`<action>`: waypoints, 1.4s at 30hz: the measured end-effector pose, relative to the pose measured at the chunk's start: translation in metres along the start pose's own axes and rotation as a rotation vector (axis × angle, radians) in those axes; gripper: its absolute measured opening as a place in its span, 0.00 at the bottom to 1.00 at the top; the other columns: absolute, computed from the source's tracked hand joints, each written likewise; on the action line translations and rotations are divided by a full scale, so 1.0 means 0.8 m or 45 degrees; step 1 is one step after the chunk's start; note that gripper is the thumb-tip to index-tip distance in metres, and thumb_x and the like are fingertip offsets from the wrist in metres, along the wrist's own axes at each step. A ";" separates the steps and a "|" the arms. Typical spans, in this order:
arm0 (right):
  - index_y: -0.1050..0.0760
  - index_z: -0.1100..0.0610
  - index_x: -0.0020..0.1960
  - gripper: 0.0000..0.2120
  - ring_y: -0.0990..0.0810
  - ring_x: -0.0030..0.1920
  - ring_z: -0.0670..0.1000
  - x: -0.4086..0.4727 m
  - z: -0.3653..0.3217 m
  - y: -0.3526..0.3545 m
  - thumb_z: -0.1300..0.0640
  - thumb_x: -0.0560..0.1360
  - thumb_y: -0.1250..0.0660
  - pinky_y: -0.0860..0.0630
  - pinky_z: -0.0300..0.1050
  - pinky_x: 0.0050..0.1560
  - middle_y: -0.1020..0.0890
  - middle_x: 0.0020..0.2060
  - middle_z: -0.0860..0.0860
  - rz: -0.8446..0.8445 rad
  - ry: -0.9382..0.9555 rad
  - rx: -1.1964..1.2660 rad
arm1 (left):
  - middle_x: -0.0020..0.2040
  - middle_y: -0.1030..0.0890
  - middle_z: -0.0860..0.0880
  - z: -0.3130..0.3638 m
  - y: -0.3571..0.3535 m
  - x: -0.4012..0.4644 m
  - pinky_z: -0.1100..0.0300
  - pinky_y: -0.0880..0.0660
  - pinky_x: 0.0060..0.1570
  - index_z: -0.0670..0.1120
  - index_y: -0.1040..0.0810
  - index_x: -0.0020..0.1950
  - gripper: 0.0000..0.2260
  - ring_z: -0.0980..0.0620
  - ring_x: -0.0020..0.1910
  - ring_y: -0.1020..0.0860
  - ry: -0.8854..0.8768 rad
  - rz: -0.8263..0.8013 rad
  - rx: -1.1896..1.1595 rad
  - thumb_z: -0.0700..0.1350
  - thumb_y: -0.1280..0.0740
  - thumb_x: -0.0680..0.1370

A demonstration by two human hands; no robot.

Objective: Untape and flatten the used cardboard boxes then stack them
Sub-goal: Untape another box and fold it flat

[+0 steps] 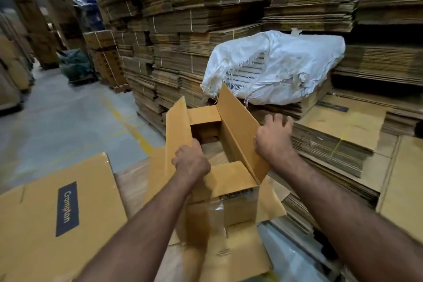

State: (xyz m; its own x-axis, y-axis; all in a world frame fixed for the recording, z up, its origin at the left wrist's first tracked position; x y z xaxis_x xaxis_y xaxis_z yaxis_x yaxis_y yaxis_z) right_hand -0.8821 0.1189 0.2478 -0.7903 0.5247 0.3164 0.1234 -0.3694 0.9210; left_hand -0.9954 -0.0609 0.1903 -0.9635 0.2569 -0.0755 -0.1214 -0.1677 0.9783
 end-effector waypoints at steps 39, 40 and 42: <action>0.48 0.47 0.80 0.35 0.48 0.79 0.60 -0.039 -0.264 -0.070 0.35 0.78 0.43 0.51 0.63 0.75 0.40 0.78 0.57 -0.729 0.541 0.386 | 0.60 0.24 0.41 -0.123 0.073 0.015 0.48 0.29 0.61 0.44 0.26 0.64 0.15 0.40 0.61 0.29 -0.348 0.503 -0.316 0.41 0.41 0.78; 0.47 0.47 0.80 0.35 0.46 0.78 0.61 -0.038 -0.266 -0.066 0.35 0.78 0.43 0.50 0.63 0.74 0.39 0.77 0.57 -0.709 0.535 0.373 | 0.60 0.24 0.41 -0.125 0.071 0.018 0.48 0.29 0.61 0.44 0.26 0.64 0.15 0.40 0.61 0.28 -0.347 0.505 -0.317 0.41 0.41 0.78; 0.45 0.47 0.79 0.34 0.46 0.78 0.60 -0.035 -0.268 -0.061 0.35 0.78 0.43 0.49 0.63 0.74 0.39 0.77 0.57 -0.672 0.534 0.374 | 0.59 0.23 0.42 -0.127 0.067 0.025 0.49 0.29 0.61 0.45 0.25 0.64 0.16 0.41 0.61 0.28 -0.347 0.498 -0.318 0.42 0.41 0.78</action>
State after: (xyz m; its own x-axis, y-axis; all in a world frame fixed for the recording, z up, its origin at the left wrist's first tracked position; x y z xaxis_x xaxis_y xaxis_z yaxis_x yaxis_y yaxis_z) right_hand -0.9944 -0.0421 0.1455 -0.9450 0.2163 -0.2453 -0.2278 0.1028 0.9683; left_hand -1.0458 -0.1615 0.2216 -0.8551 0.3624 0.3707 0.1491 -0.5130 0.8453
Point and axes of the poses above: each hand's wrist, its own x-axis towards the middle knuckle, its own y-axis out of the back of the hand, z = x × y, the point moved 6 cm from there along x, towards the middle knuckle
